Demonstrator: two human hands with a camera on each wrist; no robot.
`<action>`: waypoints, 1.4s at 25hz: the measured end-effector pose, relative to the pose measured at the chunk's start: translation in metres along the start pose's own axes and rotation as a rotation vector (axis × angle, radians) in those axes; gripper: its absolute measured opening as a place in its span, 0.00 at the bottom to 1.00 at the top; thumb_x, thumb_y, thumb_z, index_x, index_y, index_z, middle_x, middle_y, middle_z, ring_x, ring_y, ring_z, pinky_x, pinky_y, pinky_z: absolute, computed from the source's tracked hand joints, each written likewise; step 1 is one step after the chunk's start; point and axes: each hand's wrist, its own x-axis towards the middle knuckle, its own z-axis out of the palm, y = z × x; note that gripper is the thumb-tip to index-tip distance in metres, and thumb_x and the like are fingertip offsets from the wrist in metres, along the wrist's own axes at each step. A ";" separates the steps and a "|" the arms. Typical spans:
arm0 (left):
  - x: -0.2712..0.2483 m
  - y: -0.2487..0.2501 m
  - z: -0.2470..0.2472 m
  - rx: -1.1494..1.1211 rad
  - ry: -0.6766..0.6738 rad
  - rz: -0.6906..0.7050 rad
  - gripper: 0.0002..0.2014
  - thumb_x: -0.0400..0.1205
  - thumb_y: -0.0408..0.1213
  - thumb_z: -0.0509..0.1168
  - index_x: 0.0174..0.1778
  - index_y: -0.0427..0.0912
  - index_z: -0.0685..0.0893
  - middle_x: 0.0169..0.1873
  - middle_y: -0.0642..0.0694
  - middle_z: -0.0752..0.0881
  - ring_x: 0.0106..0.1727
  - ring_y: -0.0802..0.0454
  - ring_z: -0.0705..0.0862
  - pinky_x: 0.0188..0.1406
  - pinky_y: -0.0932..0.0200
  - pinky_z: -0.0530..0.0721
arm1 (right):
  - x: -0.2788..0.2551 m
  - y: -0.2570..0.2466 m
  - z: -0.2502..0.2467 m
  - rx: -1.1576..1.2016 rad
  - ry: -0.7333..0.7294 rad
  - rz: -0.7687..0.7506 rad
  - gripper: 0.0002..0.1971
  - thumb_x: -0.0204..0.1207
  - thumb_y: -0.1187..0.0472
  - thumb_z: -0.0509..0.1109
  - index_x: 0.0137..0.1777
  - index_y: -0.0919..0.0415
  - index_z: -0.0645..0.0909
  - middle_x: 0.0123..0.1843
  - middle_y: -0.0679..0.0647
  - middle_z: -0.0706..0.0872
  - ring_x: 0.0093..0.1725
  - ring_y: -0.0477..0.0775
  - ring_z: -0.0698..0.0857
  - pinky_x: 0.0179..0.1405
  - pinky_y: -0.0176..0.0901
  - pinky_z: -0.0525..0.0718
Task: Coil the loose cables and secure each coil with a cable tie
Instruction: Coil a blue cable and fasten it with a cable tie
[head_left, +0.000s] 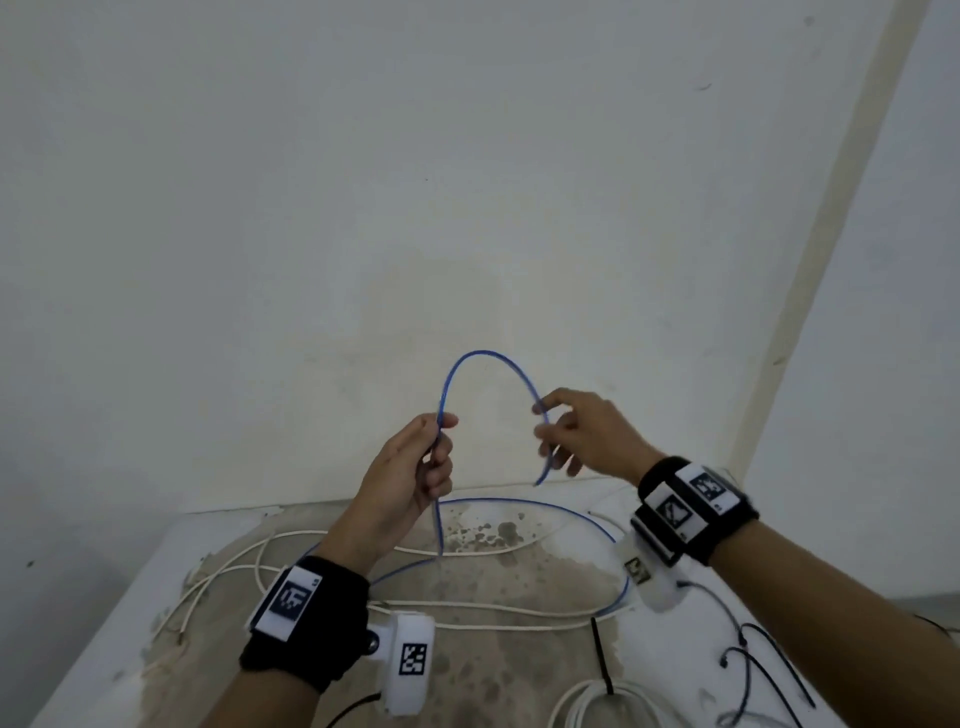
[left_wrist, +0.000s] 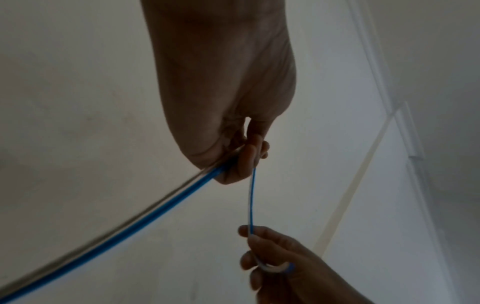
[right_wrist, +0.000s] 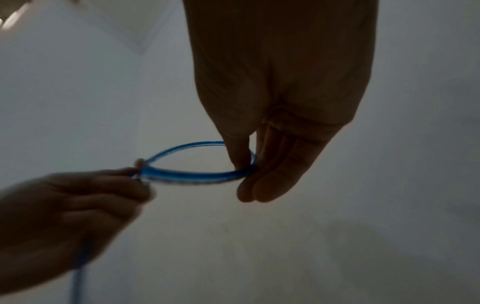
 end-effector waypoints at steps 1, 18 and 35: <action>0.003 0.002 0.006 -0.038 0.013 0.024 0.12 0.90 0.36 0.51 0.56 0.37 0.80 0.29 0.49 0.73 0.23 0.57 0.67 0.21 0.64 0.68 | -0.007 0.000 0.018 0.168 -0.039 0.056 0.06 0.83 0.62 0.71 0.54 0.65 0.83 0.39 0.61 0.91 0.27 0.54 0.87 0.24 0.43 0.86; -0.015 0.006 0.026 0.528 -0.223 0.306 0.27 0.89 0.37 0.56 0.82 0.61 0.60 0.46 0.41 0.85 0.53 0.48 0.85 0.59 0.62 0.80 | -0.025 -0.017 0.094 0.942 -0.004 0.319 0.12 0.82 0.61 0.71 0.61 0.66 0.79 0.32 0.52 0.83 0.28 0.50 0.82 0.26 0.41 0.83; -0.002 0.034 -0.001 0.002 0.036 -0.162 0.18 0.90 0.44 0.51 0.34 0.44 0.71 0.17 0.53 0.63 0.17 0.56 0.67 0.19 0.65 0.68 | -0.076 0.009 0.112 0.224 -0.455 -0.173 0.10 0.89 0.58 0.60 0.55 0.59 0.82 0.40 0.52 0.85 0.44 0.46 0.82 0.54 0.38 0.80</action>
